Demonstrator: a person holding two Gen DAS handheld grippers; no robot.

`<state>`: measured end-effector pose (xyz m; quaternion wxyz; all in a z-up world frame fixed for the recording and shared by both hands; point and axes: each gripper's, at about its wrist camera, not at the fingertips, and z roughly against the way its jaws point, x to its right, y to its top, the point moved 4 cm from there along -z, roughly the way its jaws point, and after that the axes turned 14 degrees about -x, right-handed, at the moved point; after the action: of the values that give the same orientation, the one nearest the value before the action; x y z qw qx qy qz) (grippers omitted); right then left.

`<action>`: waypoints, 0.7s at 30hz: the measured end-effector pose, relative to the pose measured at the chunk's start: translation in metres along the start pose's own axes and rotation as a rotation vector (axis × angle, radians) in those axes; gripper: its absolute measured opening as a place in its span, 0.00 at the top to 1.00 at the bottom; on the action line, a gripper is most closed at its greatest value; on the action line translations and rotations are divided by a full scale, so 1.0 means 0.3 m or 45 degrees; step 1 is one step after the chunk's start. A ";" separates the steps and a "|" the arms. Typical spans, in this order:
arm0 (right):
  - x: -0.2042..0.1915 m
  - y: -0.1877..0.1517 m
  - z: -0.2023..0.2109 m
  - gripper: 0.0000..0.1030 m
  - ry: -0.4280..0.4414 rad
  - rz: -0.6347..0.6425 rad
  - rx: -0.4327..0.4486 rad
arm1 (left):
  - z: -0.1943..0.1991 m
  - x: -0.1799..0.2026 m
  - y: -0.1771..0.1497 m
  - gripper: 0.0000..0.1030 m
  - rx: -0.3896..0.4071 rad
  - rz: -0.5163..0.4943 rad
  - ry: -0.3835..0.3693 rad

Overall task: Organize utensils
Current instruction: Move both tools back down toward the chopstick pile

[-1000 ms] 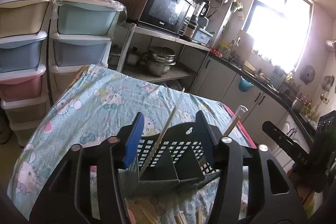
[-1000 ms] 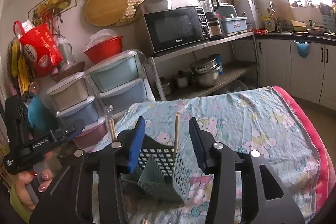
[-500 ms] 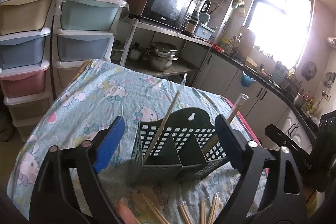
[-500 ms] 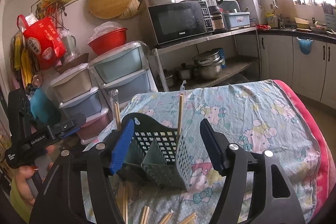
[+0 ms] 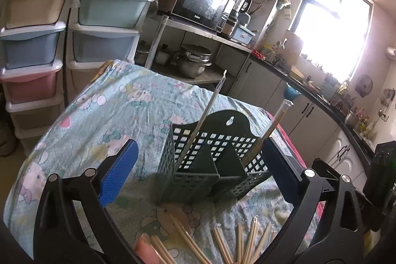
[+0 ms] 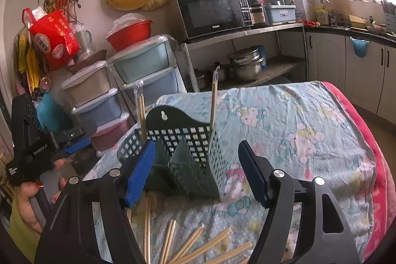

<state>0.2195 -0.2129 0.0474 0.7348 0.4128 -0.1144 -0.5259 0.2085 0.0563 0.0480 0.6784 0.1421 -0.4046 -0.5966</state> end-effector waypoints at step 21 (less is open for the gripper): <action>-0.014 -0.108 -0.006 0.35 0.019 0.012 -0.086 | -0.021 -0.036 -0.143 0.11 -0.110 0.045 0.046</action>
<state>0.1969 -0.2118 0.0239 0.7517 0.3911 -0.0928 -0.5228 0.1838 0.0538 0.0110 0.7014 0.1161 -0.3685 -0.5989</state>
